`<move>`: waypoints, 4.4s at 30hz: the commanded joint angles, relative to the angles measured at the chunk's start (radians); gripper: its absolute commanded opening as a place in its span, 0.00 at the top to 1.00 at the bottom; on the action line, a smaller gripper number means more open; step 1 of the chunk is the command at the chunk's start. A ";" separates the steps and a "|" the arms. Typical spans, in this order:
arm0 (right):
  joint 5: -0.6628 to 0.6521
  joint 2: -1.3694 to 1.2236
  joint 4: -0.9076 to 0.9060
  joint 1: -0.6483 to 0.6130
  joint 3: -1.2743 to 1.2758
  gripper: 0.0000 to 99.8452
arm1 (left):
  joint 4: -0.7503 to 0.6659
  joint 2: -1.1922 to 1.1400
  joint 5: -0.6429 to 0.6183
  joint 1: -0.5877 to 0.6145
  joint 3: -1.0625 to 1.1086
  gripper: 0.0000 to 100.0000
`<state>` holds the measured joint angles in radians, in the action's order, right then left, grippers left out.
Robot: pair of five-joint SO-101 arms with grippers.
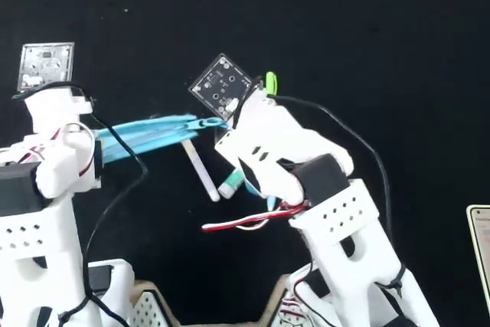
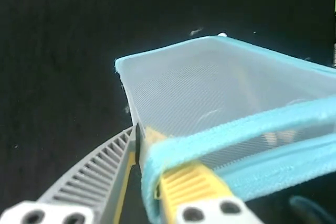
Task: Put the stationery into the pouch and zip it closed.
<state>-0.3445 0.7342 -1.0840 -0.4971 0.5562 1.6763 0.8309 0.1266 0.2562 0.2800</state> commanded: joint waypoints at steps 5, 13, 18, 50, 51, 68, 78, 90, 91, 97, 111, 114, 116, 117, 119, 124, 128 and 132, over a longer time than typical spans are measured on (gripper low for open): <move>0.000 0.002 -0.008 0.052 -0.030 0.99 | -0.068 -0.003 -0.006 0.122 0.041 0.97; 0.000 0.001 -0.008 0.072 -0.030 0.99 | -0.068 -0.005 -0.006 0.114 0.041 0.97; 0.000 0.001 -0.009 0.040 -0.013 0.99 | -0.063 -0.002 -0.006 0.099 0.047 0.97; 0.032 0.097 -0.183 0.000 -0.061 0.86 | -0.061 -0.005 -0.006 0.097 0.048 0.97; 0.051 0.108 -0.219 -0.012 -0.093 0.84 | -0.061 -0.005 -0.006 0.097 0.047 0.97; 0.080 0.107 -0.338 -0.057 -0.323 0.89 | -0.060 0.005 -0.006 0.107 0.048 0.97; 0.216 -0.022 -0.046 0.123 0.010 0.89 | -0.034 0.005 -0.006 0.180 0.081 0.97; 0.288 -0.024 0.334 0.034 0.338 0.89 | -0.095 -0.003 -0.006 0.417 0.025 0.97; 0.293 -0.025 0.354 0.011 0.360 0.89 | -0.095 -0.005 -0.006 0.424 0.025 0.97; 0.290 -0.101 0.442 -0.092 0.401 0.89 | -0.091 0.005 -0.006 0.435 0.018 0.97; 0.387 -0.601 0.445 -0.173 0.137 0.89 | -0.091 -0.002 -0.006 0.433 0.025 0.97; 0.394 -0.662 0.443 -0.175 0.101 0.89 | -0.089 -0.002 -0.006 0.433 0.025 0.97; 0.394 -0.688 0.443 -0.176 0.088 0.89 | -0.089 -0.002 -0.006 0.433 0.025 0.97; 0.394 -0.694 0.443 -0.176 0.084 0.89 | -0.089 -0.002 -0.006 0.433 0.025 0.97; 0.394 -0.700 0.443 -0.176 0.073 0.89 | -0.089 -0.005 -0.006 0.433 0.025 0.97; 0.391 -0.722 0.450 -0.173 0.061 0.89 | -0.089 -0.002 -0.006 0.433 0.025 0.97; 0.390 -0.783 0.451 -0.172 0.056 0.89 | -0.087 0.003 -0.006 0.433 0.025 0.97; 0.390 -0.820 0.411 -0.172 0.005 0.89 | -0.087 0.005 -0.006 0.433 0.025 0.97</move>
<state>0.0437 -0.0852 -0.6529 -0.6628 0.6406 1.5934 0.8201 0.1281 0.6797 0.3475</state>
